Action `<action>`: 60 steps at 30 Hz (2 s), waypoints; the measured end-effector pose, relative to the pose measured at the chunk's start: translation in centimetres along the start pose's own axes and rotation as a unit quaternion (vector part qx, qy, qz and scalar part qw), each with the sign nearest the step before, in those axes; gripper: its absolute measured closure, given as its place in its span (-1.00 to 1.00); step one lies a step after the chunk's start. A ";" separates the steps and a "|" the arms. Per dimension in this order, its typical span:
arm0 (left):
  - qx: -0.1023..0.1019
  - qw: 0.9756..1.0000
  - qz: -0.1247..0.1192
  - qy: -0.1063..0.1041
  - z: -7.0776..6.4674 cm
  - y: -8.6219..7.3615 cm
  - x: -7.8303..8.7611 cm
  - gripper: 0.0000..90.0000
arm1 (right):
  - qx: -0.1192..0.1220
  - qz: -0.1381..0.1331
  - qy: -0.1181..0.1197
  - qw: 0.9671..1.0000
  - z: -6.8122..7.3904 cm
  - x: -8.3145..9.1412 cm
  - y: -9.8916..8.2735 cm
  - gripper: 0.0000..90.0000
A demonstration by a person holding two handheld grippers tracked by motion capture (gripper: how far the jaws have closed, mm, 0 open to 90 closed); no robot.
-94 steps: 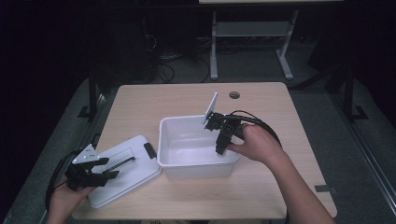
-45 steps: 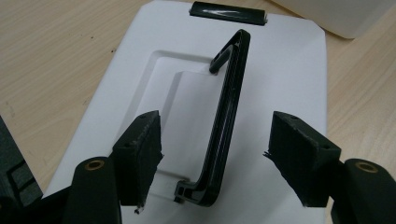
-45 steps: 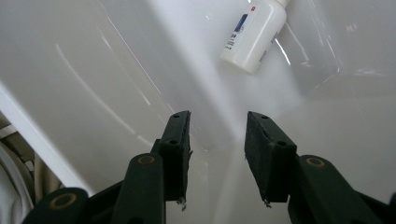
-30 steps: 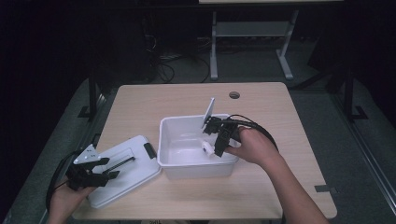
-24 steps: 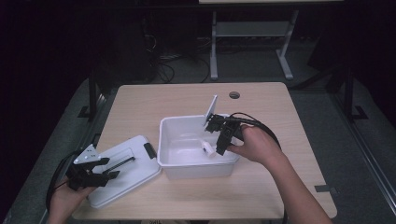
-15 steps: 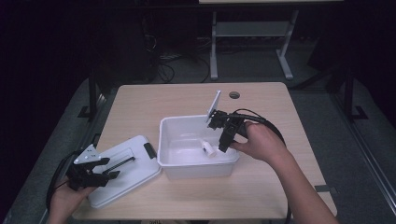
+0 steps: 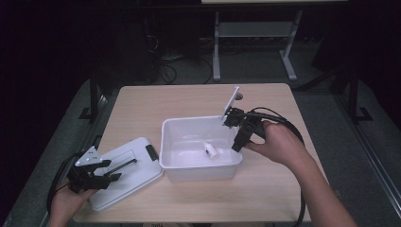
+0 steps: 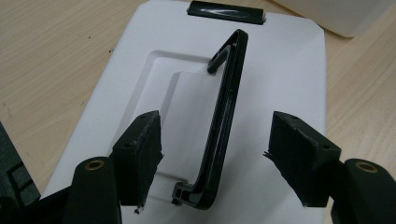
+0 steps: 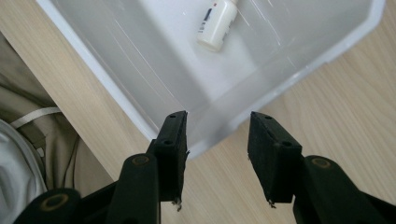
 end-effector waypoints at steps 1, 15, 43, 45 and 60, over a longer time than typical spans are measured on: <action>0.000 1.000 0.001 0.000 0.0 0.0 0.0 -0.25 | -0.003 -0.002 -0.001 1.000 -0.1 0.1 -0.3 0.25; 0.000 1.000 0.003 -0.001 -0.1 0.1 -0.2 -0.25 | -0.029 -0.014 -0.005 0.999 -1.6 0.1 -4.2 0.21; -0.001 1.000 0.005 -0.005 -0.3 0.2 -0.6 -0.25 | -0.067 -0.027 0.008 0.997 -3.3 -4.0 -9.8 0.07; -0.001 1.000 0.007 -0.006 -0.3 0.2 -0.7 -0.25 | -0.067 -0.028 0.011 0.997 -3.4 -4.4 -10.1 0.06; -0.003 1.000 0.011 -0.008 -0.2 0.3 -1.0 -0.25 | -0.076 -0.046 0.026 0.996 -3.4 -8.1 -12.1 -0.03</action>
Point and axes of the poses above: each handheld gripper's, and its own axes: x roughly backward along the jaws, y roughly out of its top, z roughly to its left, the point moved 1 cm from there along -x, roughly forward along the jaws, and after that the axes turned 3 degrees about z, right-handed, at the moved point
